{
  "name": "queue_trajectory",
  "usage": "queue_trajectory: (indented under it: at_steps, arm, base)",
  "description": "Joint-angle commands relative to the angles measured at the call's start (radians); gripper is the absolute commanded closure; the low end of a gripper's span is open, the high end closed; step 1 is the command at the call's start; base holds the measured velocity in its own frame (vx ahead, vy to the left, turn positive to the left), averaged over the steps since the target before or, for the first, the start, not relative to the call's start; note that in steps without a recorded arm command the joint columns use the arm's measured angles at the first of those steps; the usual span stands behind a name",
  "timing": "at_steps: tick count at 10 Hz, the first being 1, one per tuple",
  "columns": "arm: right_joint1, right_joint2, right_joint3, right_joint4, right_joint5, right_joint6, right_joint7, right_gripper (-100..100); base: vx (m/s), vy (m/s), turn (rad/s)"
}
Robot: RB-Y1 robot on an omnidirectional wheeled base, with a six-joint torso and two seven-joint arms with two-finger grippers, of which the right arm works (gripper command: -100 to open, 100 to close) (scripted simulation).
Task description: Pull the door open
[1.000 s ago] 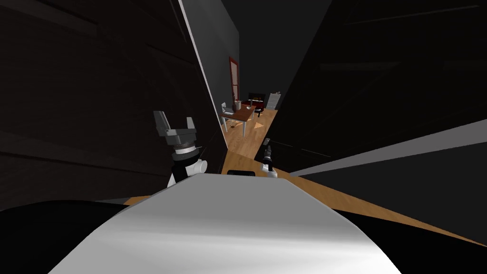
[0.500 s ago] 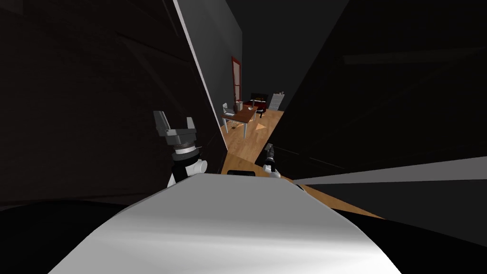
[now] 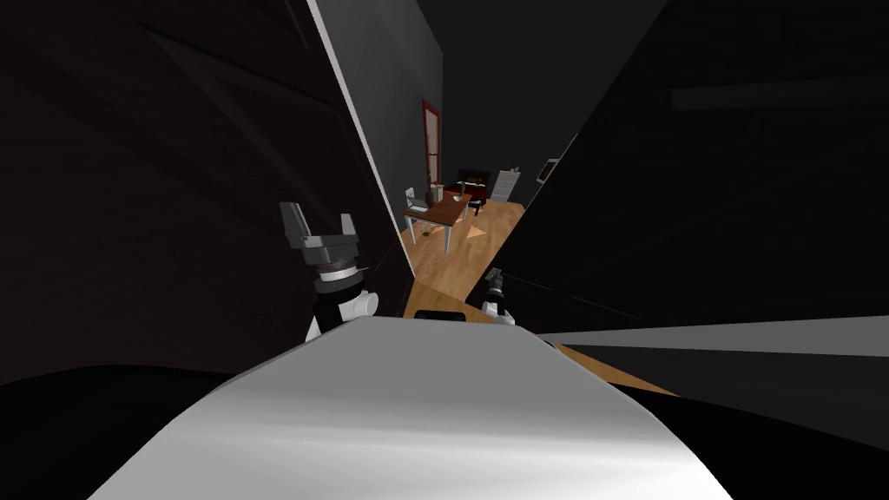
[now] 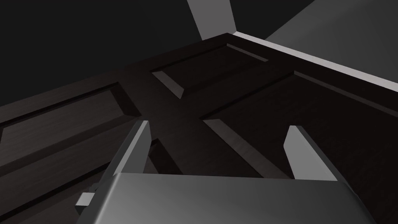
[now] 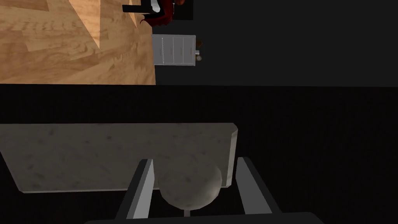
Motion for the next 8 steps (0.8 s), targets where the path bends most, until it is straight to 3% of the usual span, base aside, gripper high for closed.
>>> queue_trajectory:
  at_steps: [1, 5, 8]
  arm:
    - [-0.002, -0.001, 0.0, 0.0, 0.0, 0.0, 0.0, 100]
    - [-0.002, -0.001, 0.0, 0.0, 0.0, 0.0, 0.0, 100]
    - [0.003, -0.016, 0.021, 0.001, 0.014, 0.001, -0.029, 100]
  base:
    - [-0.034, -0.002, 0.019]
    - [-0.004, -0.002, 0.002]
    - [-0.152, -0.002, 0.051]
